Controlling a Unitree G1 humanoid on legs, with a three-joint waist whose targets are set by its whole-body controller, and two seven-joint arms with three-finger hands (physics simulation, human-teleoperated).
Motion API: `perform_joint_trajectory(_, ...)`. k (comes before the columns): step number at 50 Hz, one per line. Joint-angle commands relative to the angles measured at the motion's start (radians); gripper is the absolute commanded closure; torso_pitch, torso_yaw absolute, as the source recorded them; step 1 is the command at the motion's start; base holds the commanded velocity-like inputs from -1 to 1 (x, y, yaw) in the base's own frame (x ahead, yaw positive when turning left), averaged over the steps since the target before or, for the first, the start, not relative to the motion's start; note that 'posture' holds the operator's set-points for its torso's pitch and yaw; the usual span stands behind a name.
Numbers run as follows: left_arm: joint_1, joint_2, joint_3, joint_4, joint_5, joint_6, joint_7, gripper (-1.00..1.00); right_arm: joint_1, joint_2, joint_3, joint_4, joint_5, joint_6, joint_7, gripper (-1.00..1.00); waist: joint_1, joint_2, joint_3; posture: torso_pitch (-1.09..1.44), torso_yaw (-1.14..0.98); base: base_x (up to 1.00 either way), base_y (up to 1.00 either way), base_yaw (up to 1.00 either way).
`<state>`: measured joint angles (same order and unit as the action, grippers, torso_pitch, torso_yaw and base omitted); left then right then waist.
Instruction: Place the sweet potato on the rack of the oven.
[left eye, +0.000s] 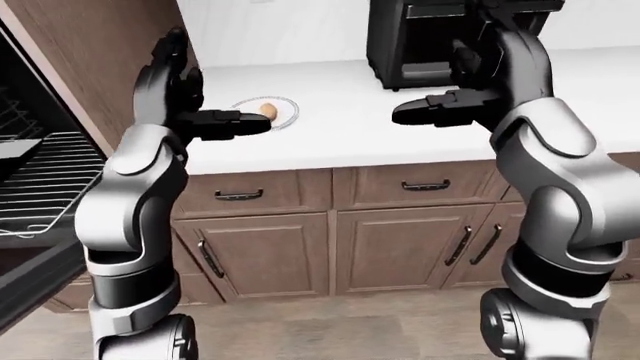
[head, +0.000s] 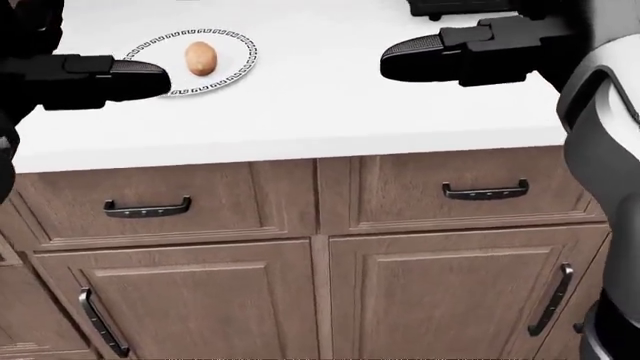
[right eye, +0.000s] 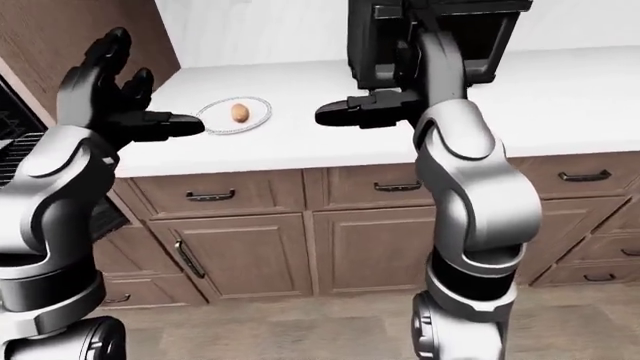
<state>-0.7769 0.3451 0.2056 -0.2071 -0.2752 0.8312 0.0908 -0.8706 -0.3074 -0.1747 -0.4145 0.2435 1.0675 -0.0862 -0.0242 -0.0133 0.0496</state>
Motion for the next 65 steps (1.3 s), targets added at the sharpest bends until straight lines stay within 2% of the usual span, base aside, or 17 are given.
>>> perform_joint_trajectory(1,-0.028,0.016,0.017,-0.018,0.009,-0.034,0.005,-1.00,-0.029,-0.003,0.001,-0.016,0.002,-0.026,0.004,-1.00,0.004,-0.005,-0.013,0.00,0.00,0.22,0.42,0.00)
perform_joint_trajectory(6,-0.027,0.016,0.017,-0.016,0.008,-0.034,0.005,-1.00,-0.027,-0.003,-0.002,-0.014,0.001,-0.030,0.008,-1.00,-0.009,0.059,-0.018,0.00,0.00,0.22,0.45,0.00)
perform_joint_trajectory(8,-0.029,0.016,0.017,-0.021,0.007,-0.029,0.007,-1.00,-0.027,-0.002,-0.001,-0.017,0.001,-0.027,0.008,-1.00,-0.011,0.128,-0.035,0.00,0.00,0.22,0.45,0.00)
perform_joint_trajectory(10,-0.028,0.016,0.017,-0.022,0.007,-0.029,0.007,-1.00,-0.025,-0.002,-0.002,-0.018,0.001,-0.028,0.009,-1.00,-0.010,0.099,-0.013,0.00,0.00,0.22,0.45,0.00)
perform_joint_trajectory(23,-0.029,0.014,0.014,-0.025,0.007,-0.031,0.006,-1.00,-0.020,0.001,-0.003,-0.002,-0.003,-0.045,0.013,-1.00,0.034,-0.005,-0.021,0.00,0.00,0.24,0.41,0.00)
perform_joint_trajectory(30,-0.027,0.010,0.011,-0.031,0.011,-0.027,0.006,-1.00,-0.021,-0.001,0.001,-0.006,-0.003,-0.039,0.013,-1.00,0.018,0.053,-0.024,0.00,0.00,0.16,0.05,0.00)
perform_joint_trajectory(34,-0.029,0.009,0.010,-0.021,0.014,-0.035,0.004,-1.00,-0.016,0.000,0.000,0.010,-0.007,-0.059,0.020,-1.00,0.019,0.011,-0.020,0.00,0.00,0.00,0.00,0.00)
perform_joint_trajectory(35,-0.028,0.009,0.010,-0.019,0.015,-0.037,0.003,-1.00,-0.016,0.001,0.000,0.010,-0.007,-0.060,0.020,-1.00,0.020,0.029,-0.022,0.00,0.00,0.00,0.00,0.00)
perform_joint_trajectory(37,-0.029,0.008,0.010,-0.021,0.015,-0.035,0.004,-1.00,-0.016,0.002,0.001,0.005,-0.007,-0.055,0.020,-1.00,0.022,-0.011,-0.006,0.00,0.00,0.01,0.00,0.00)
perform_joint_trajectory(41,-0.029,0.008,0.012,-0.031,0.013,-0.025,0.005,-1.00,-0.014,0.003,0.003,-0.001,-0.008,-0.052,0.020,-1.00,0.019,-0.017,-0.031,0.00,0.00,0.07,0.00,0.00)
perform_joint_trajectory(45,-0.029,0.009,0.013,-0.033,0.012,-0.023,0.006,-1.00,-0.017,0.005,0.003,-0.005,-0.010,-0.047,0.019,-1.00,0.021,0.030,-0.022,0.00,0.00,0.08,0.00,0.00)
perform_joint_trajectory(48,-0.030,0.010,0.014,-0.039,0.010,-0.018,0.007,-1.00,-0.016,0.006,0.003,-0.006,-0.011,-0.047,0.020,-1.00,0.025,0.132,-0.058,0.00,0.00,0.08,0.00,0.00)
perform_joint_trajectory(49,-0.030,0.010,0.015,-0.039,0.009,-0.018,0.007,-1.00,-0.016,0.006,0.003,-0.007,-0.011,-0.046,0.020,-1.00,0.026,0.077,-0.044,0.00,0.00,0.07,0.00,0.00)
perform_joint_trajectory(50,-0.030,0.011,0.014,-0.036,0.010,-0.020,0.007,-1.00,-0.016,0.005,0.003,-0.004,-0.012,-0.048,0.021,-1.00,0.024,0.094,-0.047,0.00,0.00,0.07,0.00,0.00)
perform_joint_trajectory(53,-0.032,0.008,0.011,-0.031,0.011,-0.025,0.007,-1.00,-0.015,0.004,0.002,0.004,-0.014,-0.055,0.024,-1.00,0.025,0.073,-0.030,0.00,0.00,0.05,0.00,0.00)
perform_joint_trajectory(58,-0.031,0.006,0.010,-0.030,0.012,-0.027,0.007,-1.00,-0.016,0.004,0.001,-0.002,-0.012,-0.050,0.025,-1.00,0.038,-0.015,-0.017,0.00,0.00,0.00,0.00,0.00)
perform_joint_trajectory(65,-0.030,0.005,0.010,-0.027,0.013,-0.030,0.006,-1.00,-0.014,0.004,0.004,-0.001,-0.015,-0.056,0.029,-1.00,0.028,0.033,-0.042,0.00,0.00,0.07,0.00,0.00)
